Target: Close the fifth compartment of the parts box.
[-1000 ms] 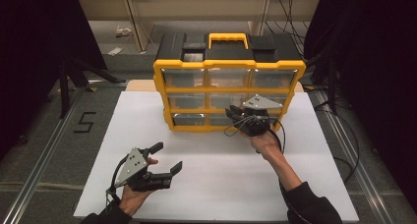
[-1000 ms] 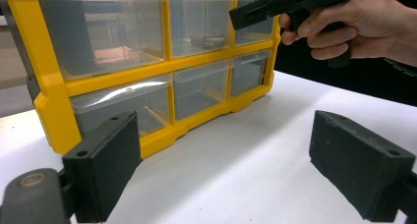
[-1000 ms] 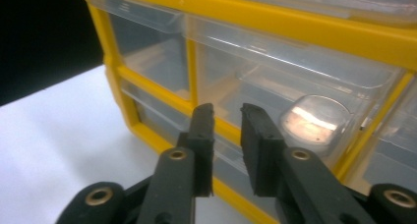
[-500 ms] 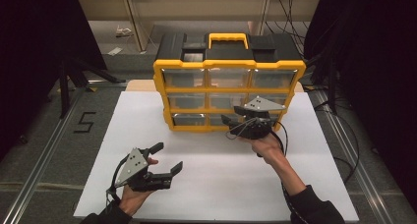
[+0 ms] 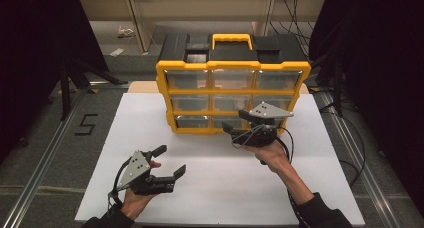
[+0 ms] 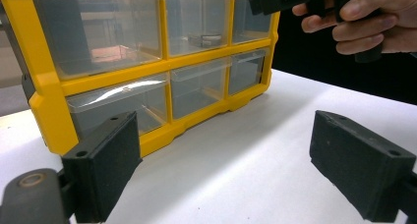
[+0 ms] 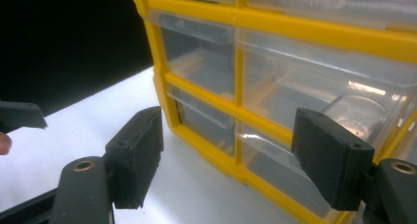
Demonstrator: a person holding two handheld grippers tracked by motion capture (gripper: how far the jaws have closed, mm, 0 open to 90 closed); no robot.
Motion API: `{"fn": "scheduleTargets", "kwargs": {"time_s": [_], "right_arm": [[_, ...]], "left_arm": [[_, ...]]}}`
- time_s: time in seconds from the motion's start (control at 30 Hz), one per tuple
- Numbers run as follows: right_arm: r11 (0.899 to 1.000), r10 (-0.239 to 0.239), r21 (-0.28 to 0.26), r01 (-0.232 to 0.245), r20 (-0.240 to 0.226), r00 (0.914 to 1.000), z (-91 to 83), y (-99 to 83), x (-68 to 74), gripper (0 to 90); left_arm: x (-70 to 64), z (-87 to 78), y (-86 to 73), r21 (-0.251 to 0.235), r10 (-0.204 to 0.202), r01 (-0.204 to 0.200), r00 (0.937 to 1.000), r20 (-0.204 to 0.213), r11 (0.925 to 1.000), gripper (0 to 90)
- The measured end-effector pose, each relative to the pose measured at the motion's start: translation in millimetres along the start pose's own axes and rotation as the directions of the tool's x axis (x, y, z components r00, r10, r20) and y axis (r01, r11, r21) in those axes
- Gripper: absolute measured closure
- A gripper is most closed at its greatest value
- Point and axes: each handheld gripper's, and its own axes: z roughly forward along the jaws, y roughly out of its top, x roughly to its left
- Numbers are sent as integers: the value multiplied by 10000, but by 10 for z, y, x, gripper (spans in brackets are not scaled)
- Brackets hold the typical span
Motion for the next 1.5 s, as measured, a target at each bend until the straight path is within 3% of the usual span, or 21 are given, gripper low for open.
{"fn": "scheduleTargets", "kwargs": {"time_s": [0.67, 1.5], "right_arm": [[9984, -53, -556, 28, -462, 9989, -94, -73, 141, 263], [9912, -262, -1313, 148, -855, 9960, -331, -254, 284, 229]], "left_arm": [[5, -6, -7, 86, -28, 27, 10000, 75, 10000, 114], [0, 0, 1, 54, -6, 5, 9999, 135, 10000, 115]]}}
